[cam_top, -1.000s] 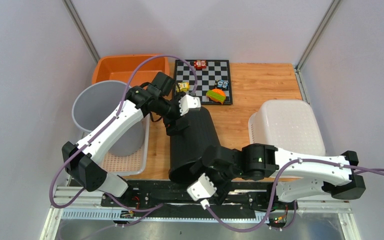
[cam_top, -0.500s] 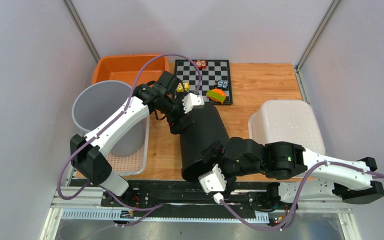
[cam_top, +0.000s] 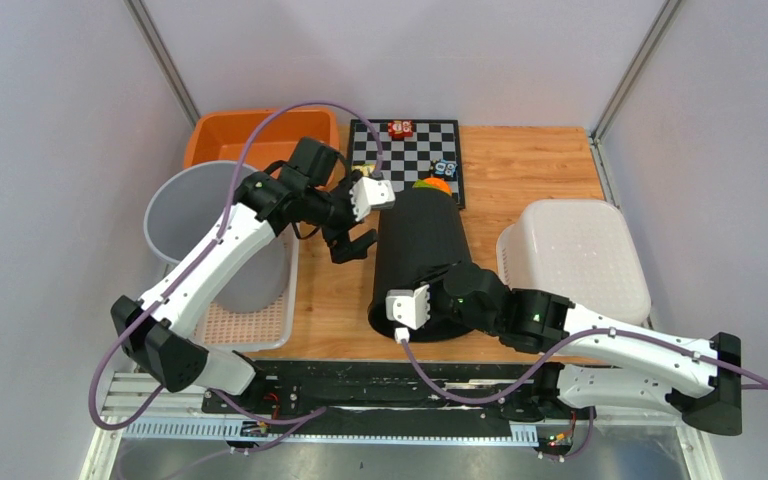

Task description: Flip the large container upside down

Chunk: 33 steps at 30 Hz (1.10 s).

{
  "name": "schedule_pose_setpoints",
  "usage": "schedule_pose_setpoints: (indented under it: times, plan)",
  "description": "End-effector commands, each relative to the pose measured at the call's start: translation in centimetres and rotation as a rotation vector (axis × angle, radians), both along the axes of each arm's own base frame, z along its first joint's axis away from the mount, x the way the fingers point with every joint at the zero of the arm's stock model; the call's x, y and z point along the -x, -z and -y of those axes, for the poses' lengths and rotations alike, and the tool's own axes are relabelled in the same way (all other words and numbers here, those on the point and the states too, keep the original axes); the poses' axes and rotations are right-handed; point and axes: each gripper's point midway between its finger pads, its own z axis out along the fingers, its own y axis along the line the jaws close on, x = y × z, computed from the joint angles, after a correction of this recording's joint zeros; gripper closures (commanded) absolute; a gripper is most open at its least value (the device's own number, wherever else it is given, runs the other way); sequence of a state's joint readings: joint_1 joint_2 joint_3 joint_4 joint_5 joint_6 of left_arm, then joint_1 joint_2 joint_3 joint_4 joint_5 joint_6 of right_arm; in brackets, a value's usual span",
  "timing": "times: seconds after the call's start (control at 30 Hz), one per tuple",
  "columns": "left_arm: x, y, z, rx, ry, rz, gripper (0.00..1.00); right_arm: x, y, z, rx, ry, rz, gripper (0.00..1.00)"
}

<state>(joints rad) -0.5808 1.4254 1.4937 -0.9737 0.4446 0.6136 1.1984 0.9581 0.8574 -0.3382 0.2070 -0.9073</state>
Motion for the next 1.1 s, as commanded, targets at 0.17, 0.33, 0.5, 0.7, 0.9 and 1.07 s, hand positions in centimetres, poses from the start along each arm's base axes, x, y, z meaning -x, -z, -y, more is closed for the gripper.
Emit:
schedule_pose_setpoints:
  times: [0.17,0.33,0.5,0.7,0.9,1.07]
  plan:
    - [-0.2,-4.3,-2.2,0.11,-0.074,0.127,0.0,-0.4,-3.7,-0.7,-0.146,0.045,-0.027,0.96]
    - [0.3,-7.9,-3.8,0.15,-0.11,0.243,0.0,-0.4,-6.1,-1.2,-0.209,0.048,-0.131,0.97]
    - [1.1,-10.8,-5.2,0.19,-0.146,0.339,0.0,-0.9,-8.2,-1.1,-0.291,0.081,-0.331,0.97]
    - [-0.3,-11.2,-7.1,0.199,-0.31,0.4,0.0,-2.2,-8.3,-0.8,-0.322,0.164,-0.592,0.97]
    - [-1.4,-11.3,-8.6,0.233,-0.436,0.438,0.0,-4.1,-7.3,-0.3,-0.337,0.298,-0.769,0.97]
    - [-1.7,-11.5,-9.3,0.247,-0.488,0.441,0.0,-6.4,-5.8,0.9,-0.353,0.417,-0.91,0.97]
